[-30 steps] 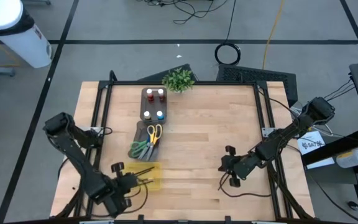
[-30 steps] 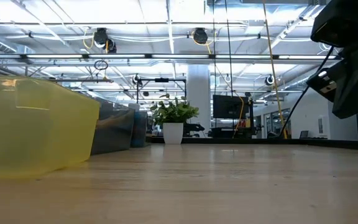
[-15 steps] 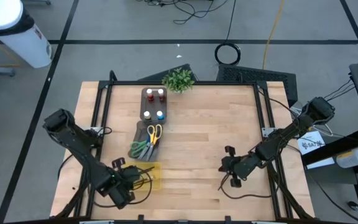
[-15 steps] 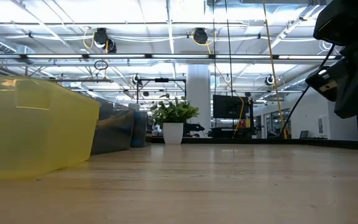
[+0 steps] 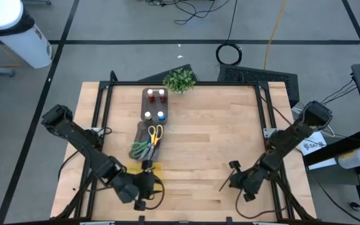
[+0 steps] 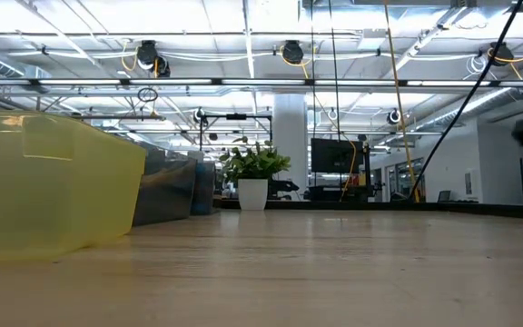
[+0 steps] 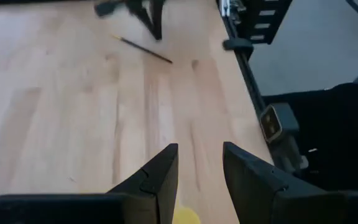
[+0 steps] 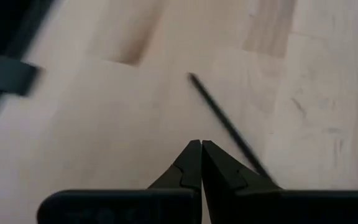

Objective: Pick & Place Paint Supplies
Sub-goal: Put the gold black paint brush into the yellow bin

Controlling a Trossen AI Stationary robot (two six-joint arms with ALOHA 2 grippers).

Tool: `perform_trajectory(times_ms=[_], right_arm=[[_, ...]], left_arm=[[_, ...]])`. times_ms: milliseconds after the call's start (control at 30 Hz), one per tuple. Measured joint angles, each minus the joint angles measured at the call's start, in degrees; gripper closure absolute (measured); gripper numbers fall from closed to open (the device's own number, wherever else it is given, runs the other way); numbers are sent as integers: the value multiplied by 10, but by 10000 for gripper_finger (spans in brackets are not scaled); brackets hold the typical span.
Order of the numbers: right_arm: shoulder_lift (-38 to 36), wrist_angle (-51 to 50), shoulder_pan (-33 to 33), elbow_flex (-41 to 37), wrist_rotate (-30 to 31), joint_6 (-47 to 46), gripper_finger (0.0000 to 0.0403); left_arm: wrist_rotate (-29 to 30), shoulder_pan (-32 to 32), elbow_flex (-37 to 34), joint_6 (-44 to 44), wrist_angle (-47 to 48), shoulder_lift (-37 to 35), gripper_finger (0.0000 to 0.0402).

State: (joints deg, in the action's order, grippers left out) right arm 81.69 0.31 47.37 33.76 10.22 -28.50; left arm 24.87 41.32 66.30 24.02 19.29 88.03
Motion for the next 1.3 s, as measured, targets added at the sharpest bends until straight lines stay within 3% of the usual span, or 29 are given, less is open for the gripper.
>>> perform_trajectory(times_ms=[200,333,500,667,767,933,1100,1300], right_arm=[[53,26,-49,1,-15,37,403],[55,22,-99,1,-19,80,403],[55,21,-165,1,-32,133,403],[35,0,-177,4,-24,138,403],[3,-25,-149,15,-7,79,403],[-34,-110,-81,25,4,-155,403],[-32,-226,-18,23,0,-325,403],[-37,-279,26,23,2,-411,403]], left_arm=[[-11,-59,0,-32,-22,0,263],[-51,-93,0,-39,-14,0,263],[-58,-124,0,-39,-10,0,263],[-59,-137,0,-39,-9,0,263],[-59,-140,-1,-39,-11,0,264],[-57,-142,-2,-39,-14,0,265],[-53,-144,-2,-39,-16,1,265],[-53,-143,-2,-39,-16,1,265]])
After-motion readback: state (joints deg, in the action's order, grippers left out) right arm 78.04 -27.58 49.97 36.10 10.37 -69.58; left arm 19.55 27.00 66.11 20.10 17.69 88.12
